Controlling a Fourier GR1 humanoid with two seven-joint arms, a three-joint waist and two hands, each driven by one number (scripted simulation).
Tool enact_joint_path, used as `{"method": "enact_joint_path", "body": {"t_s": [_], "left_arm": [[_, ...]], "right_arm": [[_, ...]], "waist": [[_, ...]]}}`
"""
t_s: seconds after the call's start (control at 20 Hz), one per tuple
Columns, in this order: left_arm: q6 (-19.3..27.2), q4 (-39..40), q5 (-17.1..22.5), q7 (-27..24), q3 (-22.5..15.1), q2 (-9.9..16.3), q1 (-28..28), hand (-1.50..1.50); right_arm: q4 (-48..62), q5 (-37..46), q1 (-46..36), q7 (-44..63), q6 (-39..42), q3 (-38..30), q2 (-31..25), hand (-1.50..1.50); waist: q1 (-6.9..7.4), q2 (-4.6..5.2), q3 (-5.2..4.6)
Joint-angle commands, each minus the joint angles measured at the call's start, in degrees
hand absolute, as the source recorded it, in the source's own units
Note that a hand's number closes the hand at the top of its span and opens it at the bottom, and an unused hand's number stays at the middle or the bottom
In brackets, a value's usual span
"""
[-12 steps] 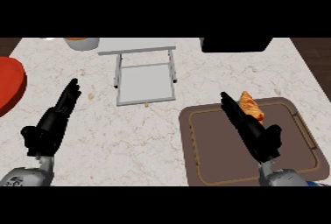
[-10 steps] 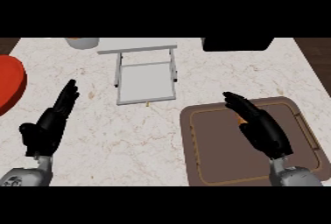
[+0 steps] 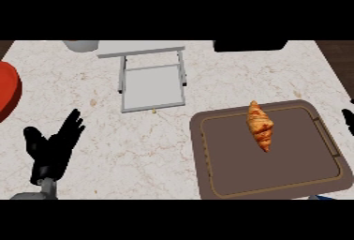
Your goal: Pick the croissant from the tray and place it in the tiered shelf
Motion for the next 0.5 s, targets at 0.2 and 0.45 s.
{"method": "enact_joint_path", "body": {"t_s": [0.2, 0.45], "left_arm": [[-1.7, 5.6, 1.7, 4.2, 0.9, -1.3, -2.7, 0.0], [-3.1, 5.0, 1.6, 4.1, 1.3, -0.2, -2.0, 0.0]], "right_arm": [[2.0, -8.3, 6.0, -7.9, 14.0, -9.1, -6.7, -1.5], [-13.4, -16.5, 7.6, 9.1, 21.2, -9.3, -12.1, -1.5]], "waist": [[1.93, 0.24, 0.05], [1.69, 0.05, -0.08]]}}
